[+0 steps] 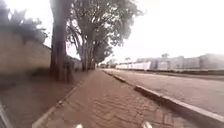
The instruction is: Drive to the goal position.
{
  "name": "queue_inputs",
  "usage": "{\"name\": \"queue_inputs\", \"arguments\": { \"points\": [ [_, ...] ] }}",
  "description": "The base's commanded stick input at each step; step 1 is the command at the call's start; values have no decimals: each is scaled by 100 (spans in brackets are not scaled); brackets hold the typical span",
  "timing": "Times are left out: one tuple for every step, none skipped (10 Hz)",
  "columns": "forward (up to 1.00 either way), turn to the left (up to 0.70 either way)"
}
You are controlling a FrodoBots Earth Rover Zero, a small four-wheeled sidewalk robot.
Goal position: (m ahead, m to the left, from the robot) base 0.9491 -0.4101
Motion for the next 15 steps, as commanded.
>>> {"name": "queue_inputs", "arguments": {
  "points": [
    [70,-12],
    [70,-9],
    [70,-6],
    [70,-3],
    [70,0],
    [70,3],
    [70,6],
    [70,9],
    [70,11],
    [70,12],
    [70,11],
    [70,10],
    [70,8],
    [70,7],
    [70,6]
  ]
}}
